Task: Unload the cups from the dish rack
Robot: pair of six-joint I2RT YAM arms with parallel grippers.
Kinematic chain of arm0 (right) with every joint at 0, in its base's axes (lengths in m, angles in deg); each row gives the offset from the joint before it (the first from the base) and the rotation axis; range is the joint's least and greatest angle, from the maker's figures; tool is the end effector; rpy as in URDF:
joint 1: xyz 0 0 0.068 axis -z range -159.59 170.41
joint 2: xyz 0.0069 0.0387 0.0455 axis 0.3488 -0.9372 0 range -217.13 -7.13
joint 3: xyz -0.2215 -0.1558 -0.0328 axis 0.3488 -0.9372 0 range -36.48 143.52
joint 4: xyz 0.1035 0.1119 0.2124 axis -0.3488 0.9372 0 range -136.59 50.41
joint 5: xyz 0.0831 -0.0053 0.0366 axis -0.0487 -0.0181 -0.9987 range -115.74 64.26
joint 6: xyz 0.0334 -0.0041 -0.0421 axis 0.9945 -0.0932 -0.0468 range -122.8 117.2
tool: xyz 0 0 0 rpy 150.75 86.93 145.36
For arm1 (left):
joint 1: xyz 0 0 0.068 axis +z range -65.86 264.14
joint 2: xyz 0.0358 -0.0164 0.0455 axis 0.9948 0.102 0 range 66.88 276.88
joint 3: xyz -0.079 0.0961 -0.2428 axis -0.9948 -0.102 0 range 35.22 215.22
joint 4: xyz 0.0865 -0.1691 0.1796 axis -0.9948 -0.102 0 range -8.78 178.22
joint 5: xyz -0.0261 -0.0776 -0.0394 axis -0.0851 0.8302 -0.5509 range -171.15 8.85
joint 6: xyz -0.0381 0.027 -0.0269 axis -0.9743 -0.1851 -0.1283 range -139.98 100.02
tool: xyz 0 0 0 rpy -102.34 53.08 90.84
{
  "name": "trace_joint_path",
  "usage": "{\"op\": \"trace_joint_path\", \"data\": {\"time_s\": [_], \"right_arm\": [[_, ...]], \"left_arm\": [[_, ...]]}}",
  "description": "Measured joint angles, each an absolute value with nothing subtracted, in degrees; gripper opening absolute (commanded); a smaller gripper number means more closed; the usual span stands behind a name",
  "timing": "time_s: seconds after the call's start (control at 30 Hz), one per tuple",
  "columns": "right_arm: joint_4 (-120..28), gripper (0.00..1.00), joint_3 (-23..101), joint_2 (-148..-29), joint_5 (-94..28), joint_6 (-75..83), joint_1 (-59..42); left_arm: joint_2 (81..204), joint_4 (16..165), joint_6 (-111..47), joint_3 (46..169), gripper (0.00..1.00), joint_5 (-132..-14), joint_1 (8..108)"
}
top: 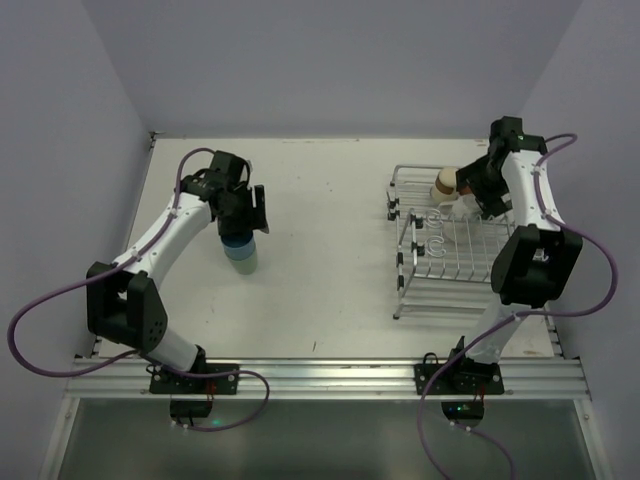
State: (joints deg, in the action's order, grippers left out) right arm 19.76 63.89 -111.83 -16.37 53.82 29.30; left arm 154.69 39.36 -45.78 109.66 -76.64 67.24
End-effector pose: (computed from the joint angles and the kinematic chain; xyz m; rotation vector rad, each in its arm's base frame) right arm 0.3665 -0.0633 0.3072 1.5299 2.3071 -0.0168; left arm 0.2987 -0.0936 0.2822 -0.1831 2.6920 -0.3417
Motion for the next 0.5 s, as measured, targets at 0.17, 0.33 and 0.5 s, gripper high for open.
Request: {"op": "trace_joint_path", "data": {"time_s": [0.17, 0.33, 0.5], "right_arm": [[20.11, 0.99, 62.91, -113.56, -16.31, 54.24, 28.93], [23.26, 0.99, 60.86, -115.07, -17.55, 55.35, 28.77], [25.35, 0.99, 59.78, -115.2, -17.05, 55.75, 28.75]], "left_arm": [[155.08, 39.38, -45.8, 110.01, 0.72, -76.62, 67.24], [155.08, 39.43, -45.8, 110.01, 0.72, -76.64, 67.24], [155.08, 39.43, -45.8, 110.01, 0.72, -76.64, 67.24]]}}
